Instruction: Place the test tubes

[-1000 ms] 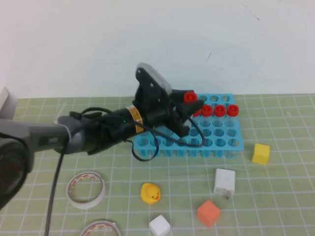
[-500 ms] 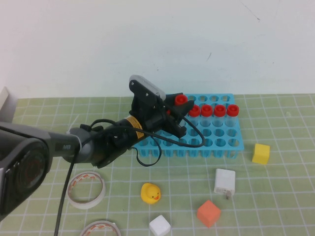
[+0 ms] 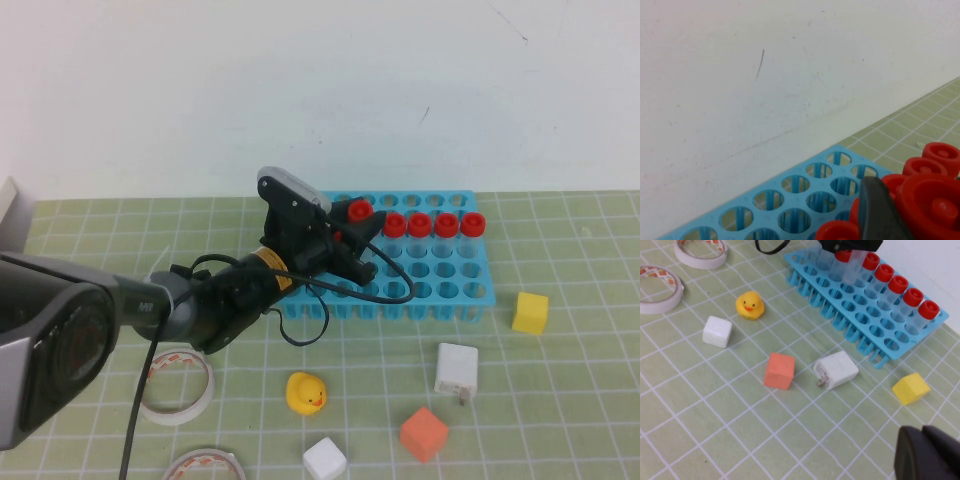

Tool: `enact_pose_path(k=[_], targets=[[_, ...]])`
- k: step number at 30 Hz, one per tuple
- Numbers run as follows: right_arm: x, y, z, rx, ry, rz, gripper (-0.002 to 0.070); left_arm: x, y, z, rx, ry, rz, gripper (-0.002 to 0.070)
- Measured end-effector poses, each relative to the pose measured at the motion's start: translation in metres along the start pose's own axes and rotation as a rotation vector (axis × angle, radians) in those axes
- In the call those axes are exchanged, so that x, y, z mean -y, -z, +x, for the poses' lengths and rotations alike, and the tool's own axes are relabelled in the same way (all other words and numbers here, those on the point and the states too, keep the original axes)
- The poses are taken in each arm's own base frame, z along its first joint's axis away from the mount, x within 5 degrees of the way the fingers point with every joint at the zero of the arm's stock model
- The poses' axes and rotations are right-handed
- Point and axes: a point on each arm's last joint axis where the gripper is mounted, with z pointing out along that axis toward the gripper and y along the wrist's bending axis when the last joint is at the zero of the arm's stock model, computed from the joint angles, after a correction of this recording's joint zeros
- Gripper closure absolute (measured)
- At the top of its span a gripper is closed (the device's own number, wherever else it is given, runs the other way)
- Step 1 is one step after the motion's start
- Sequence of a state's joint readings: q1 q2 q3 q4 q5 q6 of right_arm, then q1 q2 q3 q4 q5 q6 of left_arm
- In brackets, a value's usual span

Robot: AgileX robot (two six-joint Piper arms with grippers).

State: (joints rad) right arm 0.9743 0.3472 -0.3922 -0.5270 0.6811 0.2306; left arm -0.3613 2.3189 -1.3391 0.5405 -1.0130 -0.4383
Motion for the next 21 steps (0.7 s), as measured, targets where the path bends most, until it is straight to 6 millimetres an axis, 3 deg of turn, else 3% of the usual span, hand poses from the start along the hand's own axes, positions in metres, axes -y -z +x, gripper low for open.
enact_pose_path(k=[8,21], targets=[[0.000,0.000,0.000,0.001,-0.006,0.004,0.0675,-0.003,-0.004,0.008,-0.001,-0.005,-0.001,0.0420],[0.001,-0.002,0.003,-0.005,-0.004,0.027,0.0675,0.009,-0.009,0.012,-0.009,-0.011,0.030,0.0421]])
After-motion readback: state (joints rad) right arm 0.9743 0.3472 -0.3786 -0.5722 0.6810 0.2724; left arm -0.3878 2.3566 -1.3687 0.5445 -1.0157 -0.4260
